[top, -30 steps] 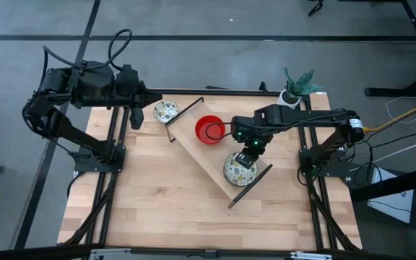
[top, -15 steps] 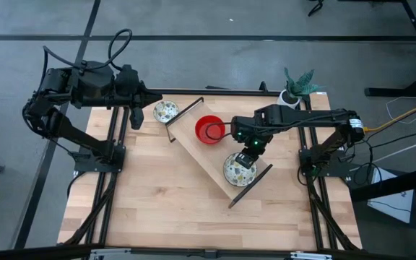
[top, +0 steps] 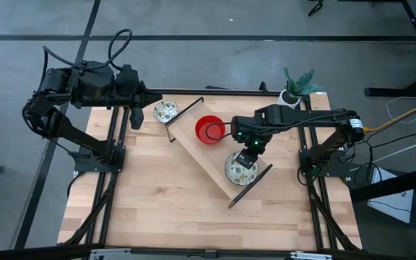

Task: Pick & Place Mini bowls
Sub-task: Stack the bottom white patterned bowl on top of the white patterned bowl on the shelf, then stack the white patterned bowl on top of the other white patterned bowls on the shelf

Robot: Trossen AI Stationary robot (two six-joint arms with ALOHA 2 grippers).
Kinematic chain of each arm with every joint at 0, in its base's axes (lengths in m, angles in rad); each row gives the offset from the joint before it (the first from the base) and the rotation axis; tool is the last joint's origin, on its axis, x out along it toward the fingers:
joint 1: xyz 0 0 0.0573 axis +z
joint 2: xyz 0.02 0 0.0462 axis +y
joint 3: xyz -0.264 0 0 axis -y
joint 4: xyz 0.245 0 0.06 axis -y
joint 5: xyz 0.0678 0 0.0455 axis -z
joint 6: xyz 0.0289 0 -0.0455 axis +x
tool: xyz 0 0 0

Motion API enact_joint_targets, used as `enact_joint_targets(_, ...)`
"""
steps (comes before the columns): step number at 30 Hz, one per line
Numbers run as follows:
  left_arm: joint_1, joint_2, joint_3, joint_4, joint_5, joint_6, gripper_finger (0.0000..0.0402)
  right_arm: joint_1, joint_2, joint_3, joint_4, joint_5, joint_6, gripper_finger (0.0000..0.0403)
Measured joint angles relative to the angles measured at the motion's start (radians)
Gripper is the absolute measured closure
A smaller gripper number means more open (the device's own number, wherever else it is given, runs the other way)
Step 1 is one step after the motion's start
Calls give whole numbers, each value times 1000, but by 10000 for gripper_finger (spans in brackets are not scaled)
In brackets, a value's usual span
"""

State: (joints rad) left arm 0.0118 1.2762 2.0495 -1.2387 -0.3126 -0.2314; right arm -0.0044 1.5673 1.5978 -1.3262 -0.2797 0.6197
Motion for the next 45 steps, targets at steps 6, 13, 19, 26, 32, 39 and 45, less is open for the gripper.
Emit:
enact_joint_targets(6,0,0,0,0,-1,13,384,0,0,0,3,24,-31,247)
enact_joint_targets(13,0,0,0,0,-1,10,384,0,0,0,20,26,-51,238)
enact_joint_targets(19,0,0,0,0,-1,9,383,0,0,0,30,23,-72,238)
enact_joint_targets(26,0,0,0,0,-7,9,385,0,0,60,14,49,-79,238)
enact_joint_targets(32,0,0,0,0,-8,9,382,0,0,129,-5,105,-84,238)
enact_joint_targets(39,0,0,0,0,-8,9,385,4,0,188,2,131,-106,246)
enact_joint_targets(45,0,0,0,0,-8,9,383,34,0,221,42,250,-156,259)
